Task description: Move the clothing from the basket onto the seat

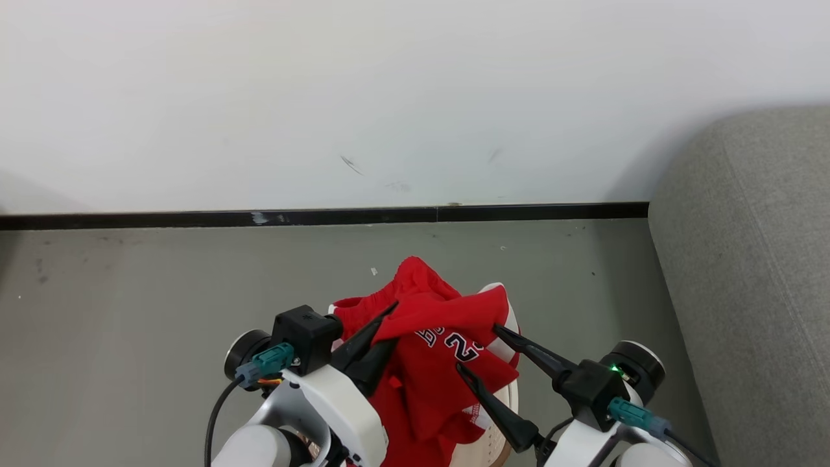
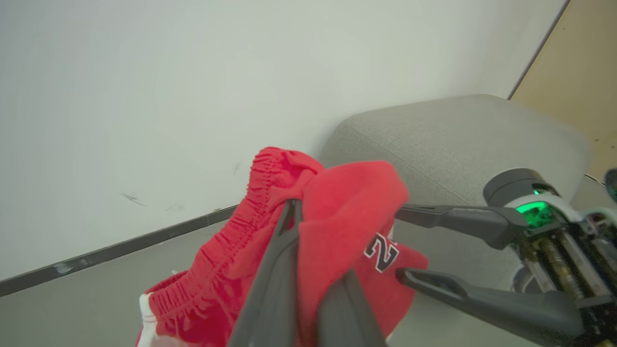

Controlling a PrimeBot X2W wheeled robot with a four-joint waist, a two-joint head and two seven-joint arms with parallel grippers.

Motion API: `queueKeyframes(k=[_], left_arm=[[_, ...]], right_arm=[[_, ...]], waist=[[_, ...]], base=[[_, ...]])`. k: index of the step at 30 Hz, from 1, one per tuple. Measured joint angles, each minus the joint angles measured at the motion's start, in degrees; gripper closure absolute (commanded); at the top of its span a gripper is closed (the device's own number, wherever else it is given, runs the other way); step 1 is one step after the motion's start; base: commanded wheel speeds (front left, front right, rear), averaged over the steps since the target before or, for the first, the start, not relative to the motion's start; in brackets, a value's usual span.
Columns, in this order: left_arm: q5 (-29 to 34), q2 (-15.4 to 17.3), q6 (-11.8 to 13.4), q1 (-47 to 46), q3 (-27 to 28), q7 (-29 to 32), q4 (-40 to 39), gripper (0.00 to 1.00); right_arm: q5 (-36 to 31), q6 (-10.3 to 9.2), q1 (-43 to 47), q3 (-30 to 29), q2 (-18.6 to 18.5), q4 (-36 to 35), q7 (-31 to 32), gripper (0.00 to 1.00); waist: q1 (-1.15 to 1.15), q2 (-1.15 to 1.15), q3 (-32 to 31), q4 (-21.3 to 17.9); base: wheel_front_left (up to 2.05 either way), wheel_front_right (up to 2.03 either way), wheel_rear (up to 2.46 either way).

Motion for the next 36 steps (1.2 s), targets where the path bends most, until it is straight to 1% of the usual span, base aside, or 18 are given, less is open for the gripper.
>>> queueKeyframes(k=[4,8,12,15,16,17,18,19,23,27,28,29,30,31,32,36], left_arm=[[-1.45,0.15,-0.82,0.00,-2.19,2.59,-1.47,1.00],[-5.54,0.11,-1.44,0.01,-5.12,4.77,-3.10,1.00],[-8.36,0.30,-1.92,0.00,-7.69,7.03,-4.53,1.00],[-12.50,0.30,-1.92,0.00,-9.25,8.77,-5.61,1.00],[-14.03,0.23,-1.92,0.00,-9.71,9.29,-6.00,1.00],[-15.07,0.16,-1.92,0.01,-9.95,9.56,-6.38,1.00],[-15.74,0.16,-1.92,0.01,-10.03,9.89,-6.70,1.00],[-16.33,0.26,-1.92,0.01,-10.05,9.93,-6.90,1.00],[-17.47,1.20,-1.92,0.01,-9.93,10.83,-7.27,1.00],[-17.71,2.47,-1.92,0.01,-9.33,10.82,-7.27,1.00],[-17.57,2.90,-1.92,0.01,-9.04,10.81,-7.26,0.92],[-17.18,3.31,-1.92,0.01,-8.86,10.79,-7.26,0.76],[-16.99,3.71,-1.92,0.08,-8.76,10.72,-7.27,0.53],[-16.95,4.03,-1.92,0.36,-8.62,10.28,-7.28,0.16],[-16.95,4.17,-1.92,0.94,-8.51,9.94,-7.34,0.00],[-16.56,4.80,-1.92,3.69,-9.05,9.02,-7.49,0.00]], right_arm=[[0.02,0.00,-0.01,2.34,-2.00,0.34,0.00,0.00],[0.66,0.00,-0.01,4.80,-3.81,1.48,0.00,0.00],[1.48,0.00,-0.01,6.02,-5.31,2.10,0.00,0.00],[2.34,0.00,-0.03,6.11,-5.91,2.22,0.00,0.00],[2.58,0.00,-0.04,6.12,-6.06,2.22,0.00,0.02],[2.70,0.00,-0.07,6.24,-6.17,2.18,0.00,0.21],[3.09,0.00,-0.08,6.44,-6.20,2.11,0.00,0.74],[3.36,0.00,-0.10,6.77,-6.20,2.04,0.00,1.00],[4.83,0.00,-0.09,8.31,-6.25,2.02,0.00,1.00],[7.91,0.00,0.13,8.51,-6.14,2.02,0.00,1.00],[9.06,0.00,0.46,8.36,-5.92,1.96,0.00,1.00],[10.17,0.00,0.90,8.29,-5.68,1.90,0.00,1.00],[11.37,0.00,1.28,8.22,-5.36,1.86,0.00,1.00],[12.34,0.00,1.65,8.03,-5.04,1.76,0.00,1.00],[13.05,0.00,1.93,7.88,-4.85,1.65,0.00,1.00],[15.35,-0.01,2.57,5.61,-4.87,1.23,0.00,1.00]], waist=[[0.00,0.00,-1.89,0.47],[0.00,0.00,-3.16,0.79],[0.00,0.00,-4.21,1.09],[0.00,0.00,-4.88,1.32],[0.00,0.00,-5.09,1.39],[0.00,0.00,-5.28,1.45],[0.00,0.00,-5.47,1.51],[0.00,0.00,-5.64,1.57],[0.00,0.00,-6.18,1.77],[0.00,0.00,-6.43,1.79],[0.00,0.00,-6.43,1.75],[0.00,0.00,-6.42,1.69],[0.00,0.00,-6.40,1.61],[0.00,0.00,-6.37,1.51],[0.00,0.00,-6.34,1.40],[0.00,0.00,-6.13,0.86]], base=[[0.00,0.00,0.00],[0.00,0.00,0.00],[0.00,0.00,0.00],[0.00,0.00,0.00],[0.00,0.00,0.00],[0.00,0.00,0.00],[0.00,0.00,0.00],[0.00,0.00,0.00],[0.00,0.00,0.00],[0.00,0.00,0.00],[0.00,0.00,0.00],[0.00,0.00,0.00],[0.00,0.00,0.00],[0.00,0.00,0.00],[0.00,0.00,0.00],[0.00,0.00,0.00]])
